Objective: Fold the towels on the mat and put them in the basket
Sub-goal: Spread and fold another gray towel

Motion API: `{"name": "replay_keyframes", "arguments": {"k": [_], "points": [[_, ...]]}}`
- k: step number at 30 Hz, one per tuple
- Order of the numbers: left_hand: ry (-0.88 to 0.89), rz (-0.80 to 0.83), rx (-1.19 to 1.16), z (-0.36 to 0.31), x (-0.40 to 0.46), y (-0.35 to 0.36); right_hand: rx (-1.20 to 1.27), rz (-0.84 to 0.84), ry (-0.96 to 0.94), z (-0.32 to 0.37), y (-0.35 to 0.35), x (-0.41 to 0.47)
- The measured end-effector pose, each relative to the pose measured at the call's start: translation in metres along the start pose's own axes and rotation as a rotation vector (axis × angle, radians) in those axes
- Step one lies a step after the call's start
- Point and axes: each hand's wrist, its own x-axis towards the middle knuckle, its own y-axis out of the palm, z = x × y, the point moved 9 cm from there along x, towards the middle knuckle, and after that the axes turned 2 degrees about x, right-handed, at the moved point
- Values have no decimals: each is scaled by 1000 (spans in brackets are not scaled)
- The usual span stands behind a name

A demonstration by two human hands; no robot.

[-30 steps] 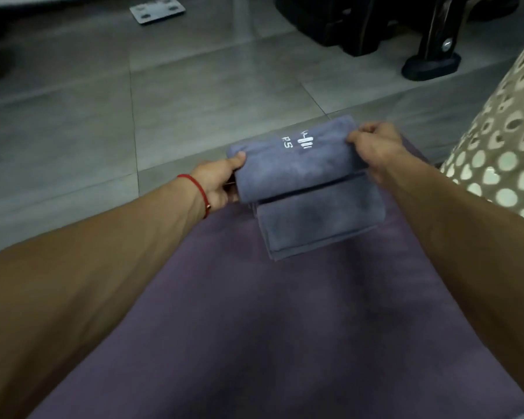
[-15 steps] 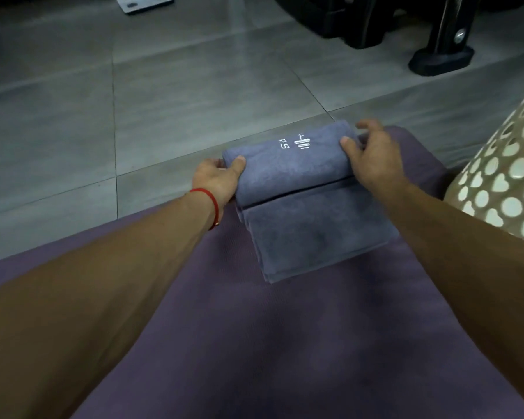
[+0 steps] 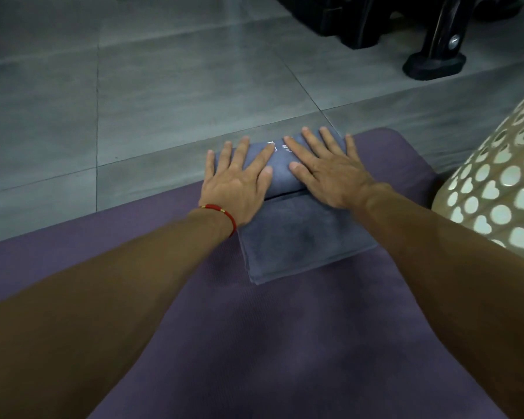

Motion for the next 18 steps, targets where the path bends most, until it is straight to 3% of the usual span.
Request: {"name": "replay_keyframes", "arguments": {"k": [3,9,18], "points": [[-19,-17,26,-5,-4,2,51,59,35,-5,8,2],[-107,181,31,-3,1,5,-21,163,94,-2,7,4],[-70,196,97,-16,-13,-52,62,-59,18,41,-52,-54]]}}
